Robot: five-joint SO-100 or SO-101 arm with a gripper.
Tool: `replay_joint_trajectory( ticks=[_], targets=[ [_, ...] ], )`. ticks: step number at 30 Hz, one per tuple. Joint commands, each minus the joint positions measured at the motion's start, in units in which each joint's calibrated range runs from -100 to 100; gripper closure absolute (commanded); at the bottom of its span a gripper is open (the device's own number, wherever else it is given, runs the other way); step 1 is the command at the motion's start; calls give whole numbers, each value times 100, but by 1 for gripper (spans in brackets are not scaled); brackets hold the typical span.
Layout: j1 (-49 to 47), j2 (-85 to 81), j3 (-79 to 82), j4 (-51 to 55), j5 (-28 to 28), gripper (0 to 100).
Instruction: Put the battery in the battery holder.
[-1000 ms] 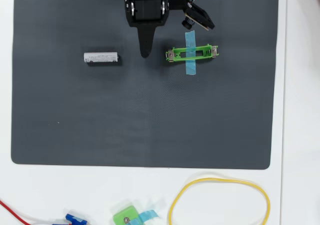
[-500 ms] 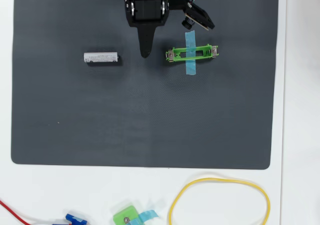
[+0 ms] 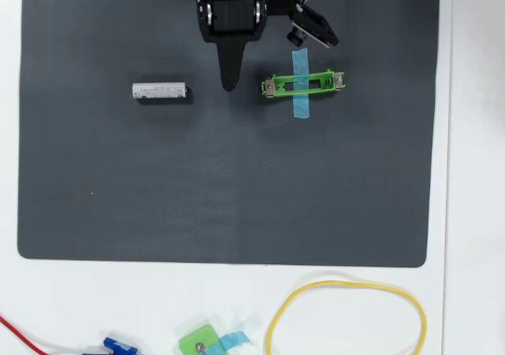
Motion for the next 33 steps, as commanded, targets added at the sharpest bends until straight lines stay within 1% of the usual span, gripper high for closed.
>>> replay_joint_trajectory(
  ticks=[1,13,17,20,22,28,30,31,33],
  targets=[
    [-12,-42,36,13,-13,100],
    [40,69,-43,-57,29,100],
    [50,521,-272,-65,242,100],
    [50,1177,-748,-65,227,100],
    [50,1928,-1294,-65,227,100],
    [61,3190,-2404,74,248,100],
    [61,3548,-2792,337,263,100],
    [61,3915,-3276,704,269,100],
    [61,4308,-3787,1071,269,100]
  ],
)
